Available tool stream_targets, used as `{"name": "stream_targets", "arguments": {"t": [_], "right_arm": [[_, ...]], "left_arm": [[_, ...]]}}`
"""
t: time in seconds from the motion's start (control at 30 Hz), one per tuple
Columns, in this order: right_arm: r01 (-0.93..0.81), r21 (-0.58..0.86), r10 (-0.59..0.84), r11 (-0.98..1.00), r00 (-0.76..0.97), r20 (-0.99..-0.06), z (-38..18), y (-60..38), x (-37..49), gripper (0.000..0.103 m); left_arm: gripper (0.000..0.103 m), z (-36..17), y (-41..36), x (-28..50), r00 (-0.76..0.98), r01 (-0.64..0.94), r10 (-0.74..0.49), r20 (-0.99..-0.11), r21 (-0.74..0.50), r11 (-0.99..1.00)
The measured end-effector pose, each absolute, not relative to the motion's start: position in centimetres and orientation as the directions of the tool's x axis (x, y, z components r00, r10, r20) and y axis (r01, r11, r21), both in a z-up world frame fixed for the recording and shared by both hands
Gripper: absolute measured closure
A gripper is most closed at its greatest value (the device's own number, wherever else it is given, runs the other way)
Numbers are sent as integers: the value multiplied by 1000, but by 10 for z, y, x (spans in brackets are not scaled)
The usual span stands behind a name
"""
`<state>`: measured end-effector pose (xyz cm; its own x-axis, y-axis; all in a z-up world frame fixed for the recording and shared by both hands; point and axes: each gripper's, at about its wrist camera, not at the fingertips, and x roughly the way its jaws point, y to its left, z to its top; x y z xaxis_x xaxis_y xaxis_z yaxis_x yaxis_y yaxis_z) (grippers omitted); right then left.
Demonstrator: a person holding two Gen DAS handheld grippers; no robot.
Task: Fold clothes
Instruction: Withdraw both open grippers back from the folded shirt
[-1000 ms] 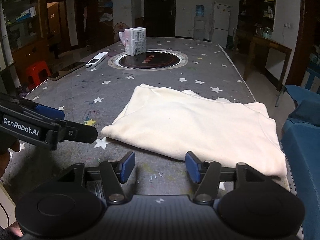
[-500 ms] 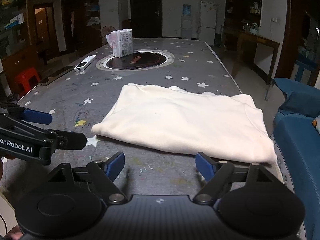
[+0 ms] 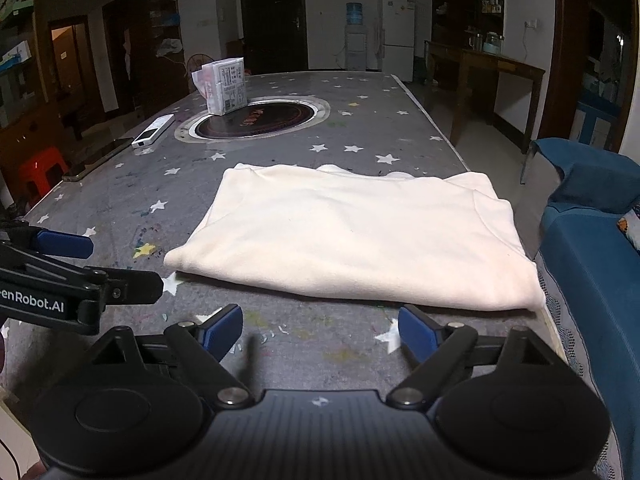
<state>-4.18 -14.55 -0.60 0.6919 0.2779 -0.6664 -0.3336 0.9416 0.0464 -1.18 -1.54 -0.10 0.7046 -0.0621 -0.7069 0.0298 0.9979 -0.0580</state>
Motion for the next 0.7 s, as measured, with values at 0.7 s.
{"name": "stream_targets", "arguments": {"t": [0.7], "right_arm": [[-319,57,274,946,693,-667,-9,-143,-36,15]], "left_arm": [[0,-2,-15,-6,718,25,-42,-695,-34,999]]}}
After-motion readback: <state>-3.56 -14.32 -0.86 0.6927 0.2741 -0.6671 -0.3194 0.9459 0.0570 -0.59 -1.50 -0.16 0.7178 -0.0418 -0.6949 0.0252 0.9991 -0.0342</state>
